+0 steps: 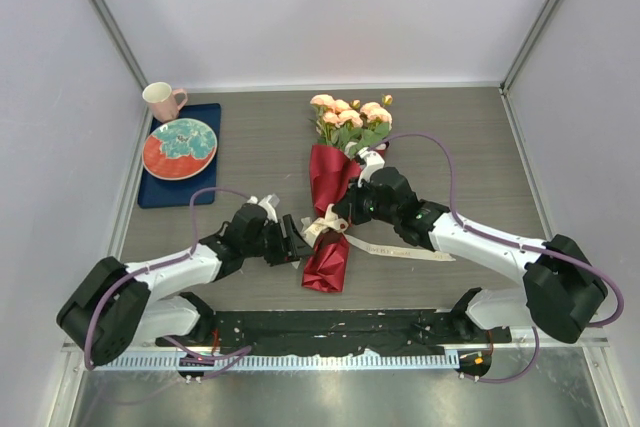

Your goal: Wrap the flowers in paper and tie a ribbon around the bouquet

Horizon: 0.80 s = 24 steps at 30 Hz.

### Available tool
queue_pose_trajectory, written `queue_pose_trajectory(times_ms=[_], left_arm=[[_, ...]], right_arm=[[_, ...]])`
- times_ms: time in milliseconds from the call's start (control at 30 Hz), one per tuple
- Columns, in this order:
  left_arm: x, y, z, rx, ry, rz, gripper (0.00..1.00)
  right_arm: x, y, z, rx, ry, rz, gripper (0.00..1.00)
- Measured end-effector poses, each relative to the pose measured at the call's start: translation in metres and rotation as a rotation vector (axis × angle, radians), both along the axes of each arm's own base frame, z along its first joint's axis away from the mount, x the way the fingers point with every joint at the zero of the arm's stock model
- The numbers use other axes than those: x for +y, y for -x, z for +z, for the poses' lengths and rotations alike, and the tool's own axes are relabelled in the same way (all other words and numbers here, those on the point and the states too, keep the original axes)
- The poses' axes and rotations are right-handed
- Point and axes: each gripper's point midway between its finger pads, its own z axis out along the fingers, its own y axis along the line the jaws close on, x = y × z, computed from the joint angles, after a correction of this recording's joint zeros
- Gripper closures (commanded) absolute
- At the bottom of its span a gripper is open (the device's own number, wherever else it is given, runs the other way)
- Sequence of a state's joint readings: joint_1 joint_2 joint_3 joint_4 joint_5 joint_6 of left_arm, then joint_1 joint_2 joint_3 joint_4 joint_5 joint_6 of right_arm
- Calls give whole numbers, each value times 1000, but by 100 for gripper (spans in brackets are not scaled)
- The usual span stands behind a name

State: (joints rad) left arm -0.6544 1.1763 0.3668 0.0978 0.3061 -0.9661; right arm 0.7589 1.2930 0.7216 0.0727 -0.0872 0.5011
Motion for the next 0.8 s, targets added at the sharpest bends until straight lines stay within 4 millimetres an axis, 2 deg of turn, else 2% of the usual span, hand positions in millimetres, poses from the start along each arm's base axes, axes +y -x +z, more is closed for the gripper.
queue_pose_trajectory(times_ms=[167, 333, 567, 667, 733, 800], left_arm=[[-3, 2, -10, 36, 29, 18, 42], [-5, -4, -6, 10, 43, 31, 50], [-4, -11, -5, -14, 36, 59, 73], [-1, -14, -6, -26, 24, 73, 79], [1, -15, -5, -34, 14, 81, 81], [4, -15, -5, -38, -3, 85, 77]], right_arm=[[0, 0, 1, 0, -4, -1, 100], [0, 1, 1, -1, -6, -1, 100], [-2, 3, -5, 12, 2, -2, 100], [-3, 4, -7, 17, 6, -2, 100], [-4, 5, -9, 18, 8, -2, 100], [-5, 6, -10, 20, 10, -3, 100]])
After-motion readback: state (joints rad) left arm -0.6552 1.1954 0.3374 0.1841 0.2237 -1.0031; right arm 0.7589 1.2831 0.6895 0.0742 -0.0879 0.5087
